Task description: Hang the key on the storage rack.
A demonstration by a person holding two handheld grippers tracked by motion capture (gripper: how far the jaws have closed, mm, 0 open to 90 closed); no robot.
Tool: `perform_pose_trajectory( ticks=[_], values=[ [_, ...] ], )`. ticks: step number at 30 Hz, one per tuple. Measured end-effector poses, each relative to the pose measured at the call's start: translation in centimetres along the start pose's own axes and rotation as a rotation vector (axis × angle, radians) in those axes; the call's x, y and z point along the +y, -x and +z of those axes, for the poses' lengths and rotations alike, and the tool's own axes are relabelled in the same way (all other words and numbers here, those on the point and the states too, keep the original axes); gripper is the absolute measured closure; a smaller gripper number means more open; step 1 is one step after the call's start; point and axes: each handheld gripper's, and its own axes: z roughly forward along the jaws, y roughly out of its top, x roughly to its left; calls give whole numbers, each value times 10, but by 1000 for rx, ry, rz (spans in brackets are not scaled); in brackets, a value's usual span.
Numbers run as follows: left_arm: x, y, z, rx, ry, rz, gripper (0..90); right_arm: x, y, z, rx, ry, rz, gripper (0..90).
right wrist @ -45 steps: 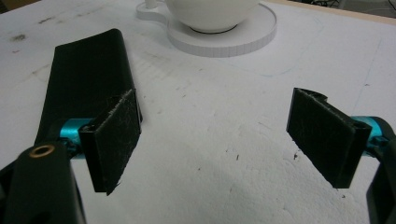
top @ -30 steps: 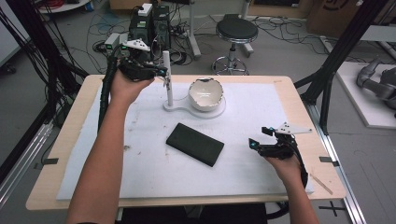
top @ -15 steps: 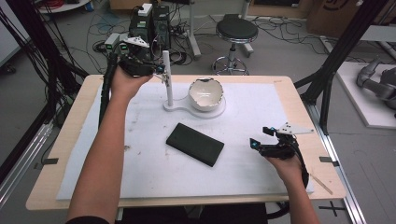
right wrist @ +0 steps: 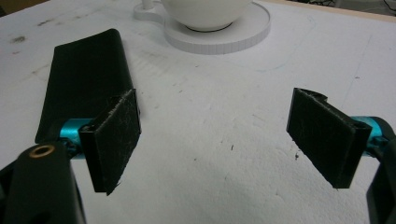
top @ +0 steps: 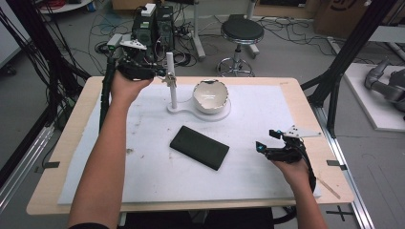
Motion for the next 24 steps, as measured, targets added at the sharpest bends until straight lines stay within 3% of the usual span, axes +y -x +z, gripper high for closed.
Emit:
perform_pose_trajectory(
  ticks=[4, 8, 9, 10, 11, 16, 21, 24],
  values=[
    [-17, 5, -10, -27, -6, -7, 571, 0, 0, 0, 0, -1, -5, 180],
    [-33, 12, -18, -49, -10, -1, 521, 0, -1, 0, 1, 3, -9, 180],
    [-46, 16, -23, -76, -12, -5, 489, 1, -2, 0, 2, 4, -14, 180],
    [-46, 16, -23, -76, -12, -5, 468, 1, -2, 0, 2, 4, -14, 180],
    [-59, 21, -27, -83, -20, -4, 433, 1, -2, 1, 3, 1, -11, 180],
    [-89, 29, -32, -94, -38, -12, 354, 1, -2, 3, 6, -5, -20, 180],
    [-122, 44, -37, -95, -22, 23, 288, 1, -2, 4, 7, -7, -22, 180],
    [-138, 52, -38, -118, -7, 25, 258, 1, -1, 4, 5, -4, -17, 180]
  ],
)
